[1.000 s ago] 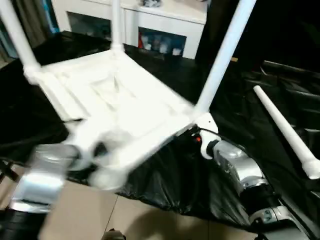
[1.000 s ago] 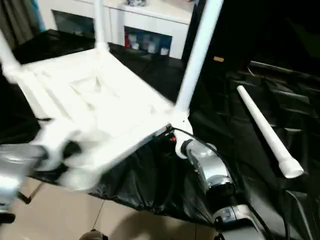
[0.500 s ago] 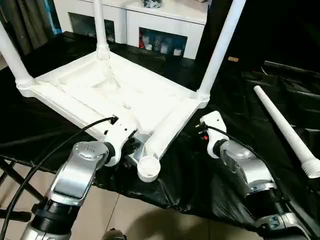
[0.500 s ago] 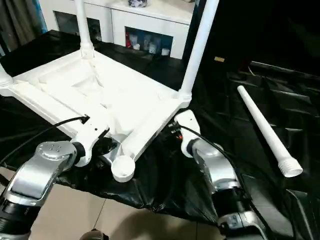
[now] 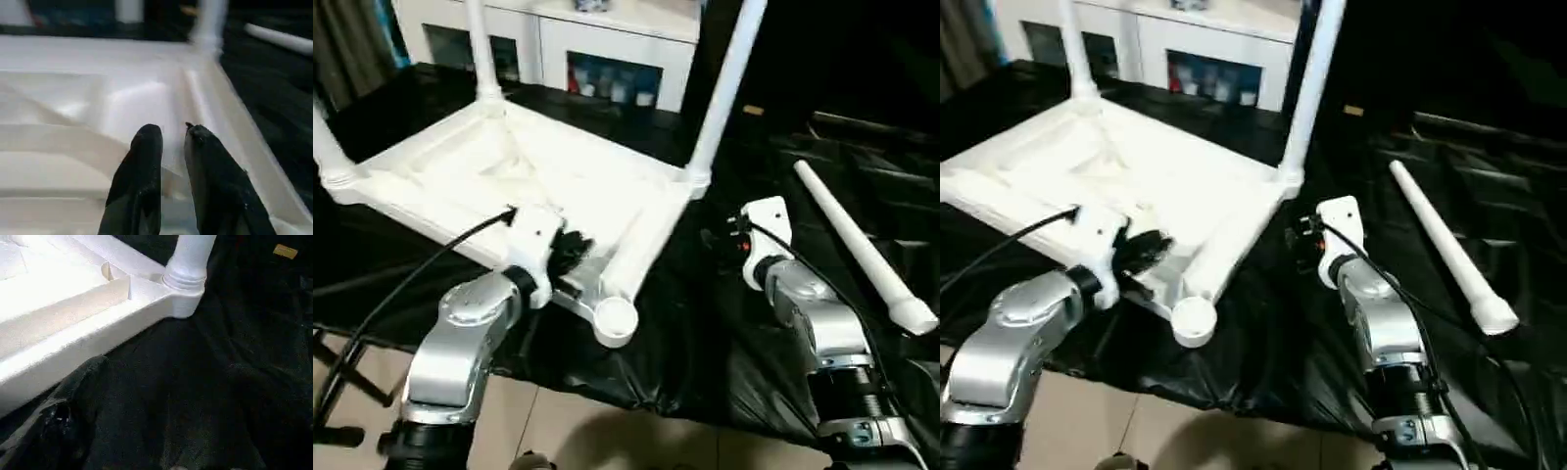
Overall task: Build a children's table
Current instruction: Rotate table base, then move to table
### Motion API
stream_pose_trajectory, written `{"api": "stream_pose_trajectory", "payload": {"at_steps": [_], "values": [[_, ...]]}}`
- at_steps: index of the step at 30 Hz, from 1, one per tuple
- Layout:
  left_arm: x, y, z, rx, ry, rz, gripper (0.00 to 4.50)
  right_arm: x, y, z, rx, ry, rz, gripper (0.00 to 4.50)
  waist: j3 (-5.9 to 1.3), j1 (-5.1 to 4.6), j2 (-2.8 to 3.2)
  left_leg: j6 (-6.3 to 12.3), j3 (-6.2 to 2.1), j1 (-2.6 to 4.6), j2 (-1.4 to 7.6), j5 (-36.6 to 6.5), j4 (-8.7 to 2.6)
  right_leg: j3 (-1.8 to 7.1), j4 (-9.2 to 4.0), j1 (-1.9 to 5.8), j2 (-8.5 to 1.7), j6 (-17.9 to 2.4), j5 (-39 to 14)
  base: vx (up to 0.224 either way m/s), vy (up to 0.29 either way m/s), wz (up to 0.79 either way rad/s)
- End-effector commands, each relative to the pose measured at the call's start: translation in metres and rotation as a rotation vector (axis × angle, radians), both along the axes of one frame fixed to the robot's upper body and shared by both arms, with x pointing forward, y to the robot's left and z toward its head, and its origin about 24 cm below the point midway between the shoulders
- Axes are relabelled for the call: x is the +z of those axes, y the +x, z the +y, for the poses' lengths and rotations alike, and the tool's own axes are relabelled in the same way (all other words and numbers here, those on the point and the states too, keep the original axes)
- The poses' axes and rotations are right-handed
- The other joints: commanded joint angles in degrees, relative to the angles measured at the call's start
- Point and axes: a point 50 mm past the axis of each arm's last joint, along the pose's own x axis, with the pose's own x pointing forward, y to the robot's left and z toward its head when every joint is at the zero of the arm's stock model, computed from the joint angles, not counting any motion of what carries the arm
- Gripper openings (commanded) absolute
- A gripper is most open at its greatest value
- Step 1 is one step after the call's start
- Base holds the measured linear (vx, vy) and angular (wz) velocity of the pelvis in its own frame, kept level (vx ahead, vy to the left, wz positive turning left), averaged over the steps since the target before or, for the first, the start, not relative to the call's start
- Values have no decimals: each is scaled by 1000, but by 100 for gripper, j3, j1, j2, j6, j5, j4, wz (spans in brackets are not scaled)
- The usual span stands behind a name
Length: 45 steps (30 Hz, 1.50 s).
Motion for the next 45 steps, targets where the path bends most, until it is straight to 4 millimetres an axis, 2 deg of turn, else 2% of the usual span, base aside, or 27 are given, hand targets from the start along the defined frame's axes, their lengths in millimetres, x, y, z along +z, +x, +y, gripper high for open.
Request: {"api": "stream_pose_trajectory", "payload": {"at_steps": [1,8,9,10,12,14,15,16,19,20,21,22,24,26,28,29,30,31,34,38,39,40,41,42,43,44,45], "values": [[5,5,5,65,8,-58,99,4,0,2,-7,13,-3,431,-378,5,48,-86,-10,60,94,-1369,-363,284,-445,269,-300,-469,-1250,0,0,0],[4,14,9,198,8,-86,99,2,-3,13,5,36,7,431,-408,-10,150,-866,348,544,118,-1747,-124,486,-537,-264,543,-328,-953,-20,-13,-23],[3,14,11,227,6,-81,99,3,-3,14,12,36,1,431,-395,-100,194,-522,312,700,402,-1697,-206,196,-488,-447,613,-639,-745,-59,-55,-40],[3,14,11,245,4,-82,99,4,-3,14,19,35,-5,431,-374,-210,157,233,-62,288,680,-1723,-596,59,-257,46,229,-1010,-687,-59,-55,-40],[0,14,14,293,-4,-75,99,7,-2,16,49,39,-19,431,-406,-315,227,716,-355,430,1354,-1473,-807,-99,127,-75,-102,-1191,-475,-12,-129,-5],[-4,13,16,316,-1,-64,99,8,-1,18,74,40,-22,431,-400,-344,41,1211,-22,263,874,-1759,-513,33,38,-1,-276,-1709,-355,2,-175,0],[-6,12,17,328,3,-65,99,8,0,18,85,35,-20,431,-418,-326,-210,1129,355,102,96,-1924,154,92,-391,83,-109,-1768,-718,7,-224,-9],[-7,12,18,336,3,-69,99,8,0,18,89,29,-17,431,-494,-136,-406,1104,293,-208,-560,-1839,1178,212,-670,353,-331,-1349,-1960,7,-224,-9],[-8,11,19,351,5,-73,99,8,1,18,99,23,-15,431,-391,-110,-212,988,3,-288,-602,-1091,808,187,-848,468,-377,585,-2057,-14,-200,-4],[-8,11,19,351,5,-73,99,8,1,18,99,23,-15,431,-391,-110,-212,988,3,-288,-602,-1091,808,187,-848,468,-377,585,-2057,-25,-143,7],[-9,11,19,366,4,-70,99,8,2,20,112,21,-16,431,-488,-115,266,1543,-827,123,726,-593,9,-225,-721,352,-256,1342,-1396,-28,-136,-10],[-9,11,19,366,4,-70,99,8,2,20,112,21,-16,431,-539,-365,325,2177,-1314,295,1551,324,-239,-237,652,-157,-185,856,-1573,-28,-136,-10],[-8,11,20,372,11,-74,99,9,2,22,116,20,-17,431,-516,-276,195,2670,-860,338,780,1646,29,29,1116,-717,-64,97,-939,-37,-149,-2],[-8,11,20,374,12,-74,99,9,2,22,118,19,-18,431,-543,-293,101,3025,-711,226,377,1788,-31,155,680,-430,26,-382,-610,-57,-186,3],[-8,11,21,382,2,-69,99,9,3,23,122,17,-19,431,-500,-241,41,2955,-409,-37,-67,1177,159,159,71,-62,-213,-2001,164,-77,-263,-12],[-8,11,21,384,0,-68,99,9,3,23,122,16,-19,431,-582,-40,-273,2371,-93,-416,-543,203,823,414,-288,338,-592,-2834,522,-93,-274,-1],[-9,11,24,397,-7,-59,99,9,4,23,124,14,-19,431,-550,90,-315,1393,-94,-490,-419,-772,1067,557,-464,473,-919,-2819,331,-86,-251,1],[-9,11,26,406,-11,-59,99,9,5,22,123,10,-19,431,-412,81,-245,657,-161,-407,-318,-652,781,423,-499,353,-878,-2033,-213,-86,-251,1],[-7,11,29,380,-29,-64,99,12,10,19,112,6,-23,431,-396,4,-76,304,-234,-160,2,-1103,0,169,-553,391,-561,-37,-2448,-101,-195,-10],[-6,10,31,394,-28,-65,99,14,10,20,114,11,-28,431,-200,-143,12,23,-195,683,163,-3433,-78,-590,-1185,212,-293,546,-4621,-93,-110,-5],[-7,9,31,394,-25,-64,99,14,9,21,117,15,-28,431,-178,0,227,141,-349,267,805,-4440,-732,-552,0,863,-201,351,-3122,-96,-20,-12],[-7,9,31,394,-25,-64,99,14,9,21,117,15,-28,431,-128,446,239,-203,41,-108,675,-5467,-1061,-468,1002,982,19,-131,-1923,-96,-20,-12],[-7,8,31,392,-24,-63,99,13,9,22,121,18,-28,431,-141,553,182,-6,116,19,692,-5244,-940,-210,1145,972,-9,-117,-2205,-7,-82,-3],[-7,7,30,389,-28,-64,99,12,8,24,125,16,-23,431,-56,478,-396,-13,260,806,102,-3263,687,633,-664,282,-622,50,-6735,115,-182,-2],[-7,7,30,389,-28,-64,99,12,8,24,125,16,-22,431,80,536,-268,323,128,424,-3,-2234,1110,924,-1019,390,-1042,-70,-7459,115,-182,-2],[-7,7,30,386,-28,-62,99,11,8,24,127,16,-21,431,-42,721,-262,454,-106,-23,-107,-1616,1146,1249,-877,974,-1042,-266,-7021,168,-149,-8],[-7,7,30,386,-26,-61,99,10,8,25,131,18,-20,431,-115,929,-214,472,-220,-153,-118,-1211,1034,1252,-738,1166,-907,-287,-5636,133,-80,20]]}}
